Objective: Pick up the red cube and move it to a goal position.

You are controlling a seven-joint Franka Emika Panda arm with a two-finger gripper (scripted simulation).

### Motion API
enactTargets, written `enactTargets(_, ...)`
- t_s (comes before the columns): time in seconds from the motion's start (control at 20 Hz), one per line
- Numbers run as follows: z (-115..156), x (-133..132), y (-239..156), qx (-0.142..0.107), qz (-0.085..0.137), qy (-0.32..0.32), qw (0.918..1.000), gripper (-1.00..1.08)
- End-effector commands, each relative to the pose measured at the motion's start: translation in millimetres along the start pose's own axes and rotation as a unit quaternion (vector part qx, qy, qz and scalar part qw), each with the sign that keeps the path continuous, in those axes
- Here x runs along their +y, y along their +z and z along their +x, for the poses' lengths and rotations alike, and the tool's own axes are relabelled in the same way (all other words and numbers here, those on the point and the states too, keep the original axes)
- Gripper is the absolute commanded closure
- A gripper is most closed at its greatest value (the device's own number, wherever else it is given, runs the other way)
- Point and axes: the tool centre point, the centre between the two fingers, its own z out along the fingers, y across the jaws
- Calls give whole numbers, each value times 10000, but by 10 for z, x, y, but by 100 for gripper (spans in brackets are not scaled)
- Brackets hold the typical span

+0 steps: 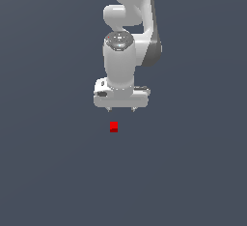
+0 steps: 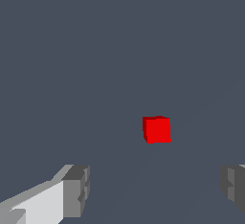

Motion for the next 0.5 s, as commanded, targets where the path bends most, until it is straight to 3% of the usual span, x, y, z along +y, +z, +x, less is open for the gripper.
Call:
enactTargets(0.0,0,0,0,0,0,0,10000,-92)
enactTargets(0.45,-18,73,285,-12,-4,-54,10000,-92)
